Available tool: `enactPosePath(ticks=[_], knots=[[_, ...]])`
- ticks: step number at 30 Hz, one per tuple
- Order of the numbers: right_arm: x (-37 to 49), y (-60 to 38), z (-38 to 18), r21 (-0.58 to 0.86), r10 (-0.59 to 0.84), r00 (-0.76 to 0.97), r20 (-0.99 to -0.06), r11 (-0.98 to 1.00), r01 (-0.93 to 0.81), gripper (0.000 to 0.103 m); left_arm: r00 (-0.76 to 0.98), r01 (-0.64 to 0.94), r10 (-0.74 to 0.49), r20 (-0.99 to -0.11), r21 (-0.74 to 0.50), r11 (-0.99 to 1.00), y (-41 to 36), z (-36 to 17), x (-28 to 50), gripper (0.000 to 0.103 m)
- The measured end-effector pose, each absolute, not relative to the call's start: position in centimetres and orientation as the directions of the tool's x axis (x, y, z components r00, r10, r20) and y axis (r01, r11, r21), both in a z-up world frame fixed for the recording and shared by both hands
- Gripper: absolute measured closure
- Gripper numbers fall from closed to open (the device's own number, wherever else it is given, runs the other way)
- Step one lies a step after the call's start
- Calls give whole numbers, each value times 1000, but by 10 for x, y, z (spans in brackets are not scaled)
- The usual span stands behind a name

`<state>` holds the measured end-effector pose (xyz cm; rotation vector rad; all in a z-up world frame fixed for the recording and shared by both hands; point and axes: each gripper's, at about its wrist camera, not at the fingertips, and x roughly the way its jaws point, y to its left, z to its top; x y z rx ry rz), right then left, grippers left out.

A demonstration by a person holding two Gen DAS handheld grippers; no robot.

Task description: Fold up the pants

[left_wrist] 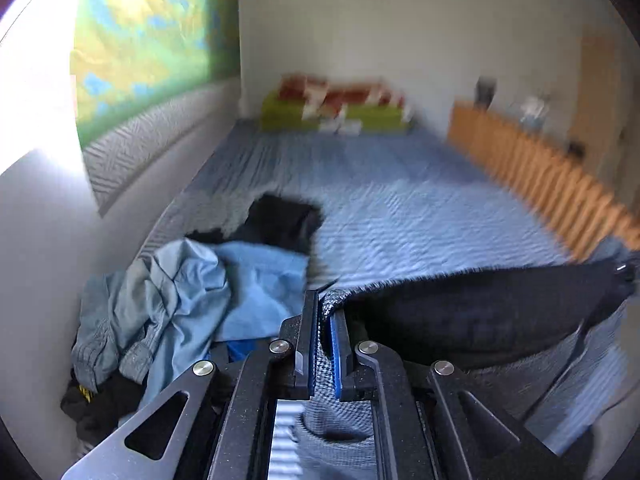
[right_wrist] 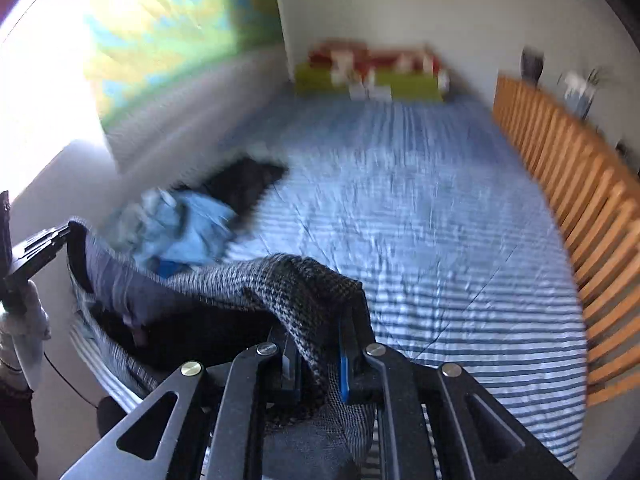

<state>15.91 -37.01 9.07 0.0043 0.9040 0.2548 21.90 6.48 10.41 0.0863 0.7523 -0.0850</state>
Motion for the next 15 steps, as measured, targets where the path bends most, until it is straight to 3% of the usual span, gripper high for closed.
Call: enactPosePath(ticks=[1, 2, 5, 8, 10, 15], knots=[[184, -371, 68, 115, 219, 541, -812, 969, -221, 77, 685, 95, -27, -728, 53, 994, 58, 79, 245, 84], [213, -378, 39, 131, 201, 511, -836, 977, -169, 77, 635, 87, -14, -772, 54, 995, 54, 54, 271, 79], [263, -401, -22, 243, 248, 427, -869, 968, -69, 75, 577, 29, 20, -816, 45, 999, 51, 4, 321, 77], [281, -411, -50, 289, 281, 451, -847, 956, -53, 75, 596, 43, -21, -803, 6, 999, 52, -8, 331, 70], [282, -413, -60, 269, 270, 444, -854, 961, -68, 72, 598, 84, -37, -800, 17, 996, 53, -16, 335, 44], [279, -414, -93, 157, 210, 429, -879, 975, -158, 56, 534, 169, -74, -842, 21, 985, 69, -77, 340, 42]])
